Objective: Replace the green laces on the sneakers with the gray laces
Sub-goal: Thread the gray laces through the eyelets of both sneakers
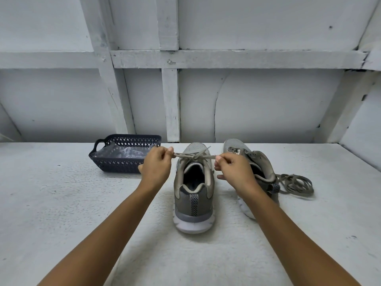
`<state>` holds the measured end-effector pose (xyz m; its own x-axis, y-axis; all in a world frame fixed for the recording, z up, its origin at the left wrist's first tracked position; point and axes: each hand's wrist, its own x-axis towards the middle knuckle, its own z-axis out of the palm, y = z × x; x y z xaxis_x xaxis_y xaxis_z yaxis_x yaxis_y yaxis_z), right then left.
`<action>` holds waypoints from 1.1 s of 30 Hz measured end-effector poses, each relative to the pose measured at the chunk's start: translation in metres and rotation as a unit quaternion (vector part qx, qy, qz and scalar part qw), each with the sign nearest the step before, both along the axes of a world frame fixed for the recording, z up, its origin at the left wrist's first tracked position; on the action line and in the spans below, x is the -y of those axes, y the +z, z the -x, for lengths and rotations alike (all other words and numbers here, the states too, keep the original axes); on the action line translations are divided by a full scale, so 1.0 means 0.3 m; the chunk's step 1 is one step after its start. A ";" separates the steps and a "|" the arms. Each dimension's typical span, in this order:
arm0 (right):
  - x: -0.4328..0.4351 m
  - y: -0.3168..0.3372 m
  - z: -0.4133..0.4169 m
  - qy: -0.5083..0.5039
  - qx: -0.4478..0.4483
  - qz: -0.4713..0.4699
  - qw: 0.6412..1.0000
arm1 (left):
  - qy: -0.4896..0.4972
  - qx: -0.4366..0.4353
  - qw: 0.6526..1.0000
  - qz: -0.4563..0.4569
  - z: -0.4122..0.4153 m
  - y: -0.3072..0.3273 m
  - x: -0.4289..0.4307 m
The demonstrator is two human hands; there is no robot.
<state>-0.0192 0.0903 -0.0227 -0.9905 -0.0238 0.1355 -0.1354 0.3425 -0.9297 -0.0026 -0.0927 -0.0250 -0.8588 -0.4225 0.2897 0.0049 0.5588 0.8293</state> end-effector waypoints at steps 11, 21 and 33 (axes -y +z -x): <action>-0.001 0.002 -0.017 0.055 -0.096 0.026 0.994 | -0.169 -0.135 0.976 0.003 -0.067 -0.025 -0.011; 0.002 -0.003 -0.063 0.150 -0.073 -0.116 0.979 | -0.191 -0.112 0.968 0.117 -0.085 -0.073 0.025; 0.062 -0.004 -0.010 0.080 0.086 -0.110 0.987 | -0.158 0.128 0.972 -0.114 -0.070 -0.033 -0.044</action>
<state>-0.0162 0.0716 -0.0240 -0.9796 -0.1918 -0.0598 -0.0510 0.5252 -0.8495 0.0183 -0.0795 -0.0349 -0.9880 -0.1530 -0.0204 -0.0757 0.3650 0.9279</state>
